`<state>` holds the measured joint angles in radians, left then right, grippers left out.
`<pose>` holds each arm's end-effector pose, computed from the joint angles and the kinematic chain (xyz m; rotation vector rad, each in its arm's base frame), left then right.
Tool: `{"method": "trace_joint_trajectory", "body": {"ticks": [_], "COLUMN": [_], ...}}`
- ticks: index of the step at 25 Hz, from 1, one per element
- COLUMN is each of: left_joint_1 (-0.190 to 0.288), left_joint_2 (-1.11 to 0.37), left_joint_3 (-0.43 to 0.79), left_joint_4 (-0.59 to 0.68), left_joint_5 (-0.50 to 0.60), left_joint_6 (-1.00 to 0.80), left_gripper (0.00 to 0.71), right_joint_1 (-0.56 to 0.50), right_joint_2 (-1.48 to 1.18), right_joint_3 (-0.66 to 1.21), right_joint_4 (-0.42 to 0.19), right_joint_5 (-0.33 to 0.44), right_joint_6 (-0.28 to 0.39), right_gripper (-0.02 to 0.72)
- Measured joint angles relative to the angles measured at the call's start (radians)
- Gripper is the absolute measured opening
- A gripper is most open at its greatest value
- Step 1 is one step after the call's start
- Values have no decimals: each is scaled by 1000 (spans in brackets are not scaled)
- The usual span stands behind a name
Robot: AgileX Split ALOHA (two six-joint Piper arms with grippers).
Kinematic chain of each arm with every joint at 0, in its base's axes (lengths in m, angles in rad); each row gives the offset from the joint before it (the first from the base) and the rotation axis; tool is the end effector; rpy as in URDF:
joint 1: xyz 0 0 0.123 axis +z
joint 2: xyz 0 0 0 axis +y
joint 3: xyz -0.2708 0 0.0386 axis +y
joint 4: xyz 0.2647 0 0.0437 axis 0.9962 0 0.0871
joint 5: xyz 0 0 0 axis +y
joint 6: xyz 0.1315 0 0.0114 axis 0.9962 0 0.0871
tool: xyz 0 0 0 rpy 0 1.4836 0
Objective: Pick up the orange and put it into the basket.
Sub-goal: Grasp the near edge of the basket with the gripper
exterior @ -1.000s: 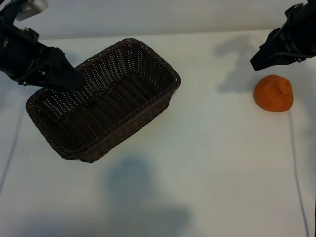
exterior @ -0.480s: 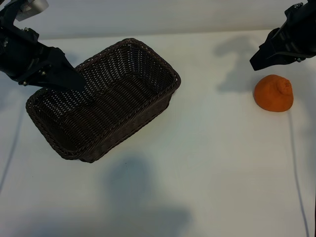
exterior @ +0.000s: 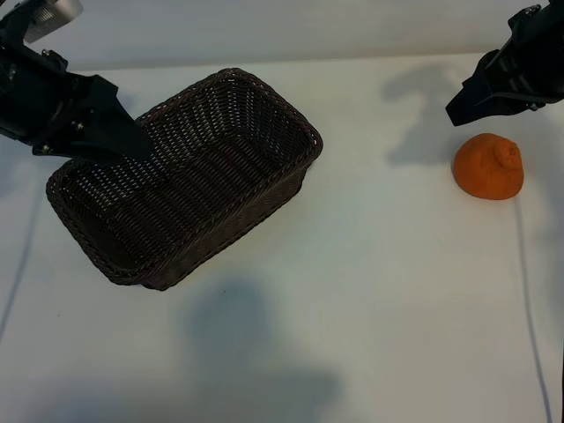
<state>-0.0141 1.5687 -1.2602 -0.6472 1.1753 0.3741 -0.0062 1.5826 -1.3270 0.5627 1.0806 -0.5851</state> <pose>0.3306 -0.0781 0.2492 0.2534 2.7385 -0.8207 0.3540 0.0600 0.2611 -0.5096 2.5793 0.5700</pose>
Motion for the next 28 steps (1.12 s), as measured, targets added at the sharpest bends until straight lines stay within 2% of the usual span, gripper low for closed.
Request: {"method": "trace_joint_trajectory", "body": {"ticks": [3, 8, 13, 17, 23, 28], "left_joint_1": [13, 111, 225, 279, 295, 295], "left_joint_2": [-27, -135, -266, -338, -334, -300], "left_joint_3": [0, 0, 0, 0, 28, 129], "left_joint_4": [0, 31, 213, 353, 428, 435], "left_joint_5": [0, 0, 0, 0, 0, -4], "left_joint_6": [-51, -110, -216, -309, -374, -379], "left_gripper": [527, 512, 472, 446, 438, 437], "right_joint_1": [0, 0, 0, 0, 0, 0], "right_joint_2": [0, 0, 0, 0, 0, 0], "right_joint_3": [0, 0, 0, 0, 0, 0], "right_joint_4": [0, 0, 0, 0, 0, 0], "right_joint_5": [0, 0, 0, 0, 0, 0], "right_joint_6": [0, 0, 0, 0, 0, 0], "right_gripper": [243, 243, 243, 243, 243, 243]}}
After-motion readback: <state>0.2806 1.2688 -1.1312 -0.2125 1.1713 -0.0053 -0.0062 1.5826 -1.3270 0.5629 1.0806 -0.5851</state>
